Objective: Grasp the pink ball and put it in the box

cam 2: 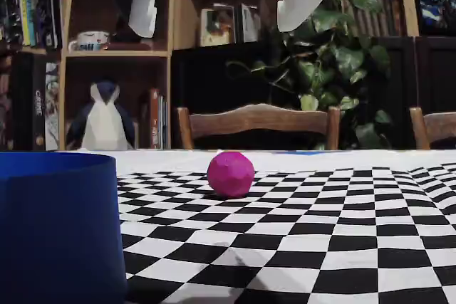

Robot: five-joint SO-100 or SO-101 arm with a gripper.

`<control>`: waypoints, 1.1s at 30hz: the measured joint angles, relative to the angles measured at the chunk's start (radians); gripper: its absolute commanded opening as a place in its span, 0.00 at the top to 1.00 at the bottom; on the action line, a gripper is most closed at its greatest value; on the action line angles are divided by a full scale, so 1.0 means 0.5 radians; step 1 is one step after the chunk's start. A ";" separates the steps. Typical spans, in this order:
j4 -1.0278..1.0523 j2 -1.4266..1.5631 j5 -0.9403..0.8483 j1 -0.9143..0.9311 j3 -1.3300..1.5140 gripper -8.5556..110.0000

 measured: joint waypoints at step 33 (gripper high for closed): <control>-0.313 -0.927 0.083 0.000 -0.463 0.73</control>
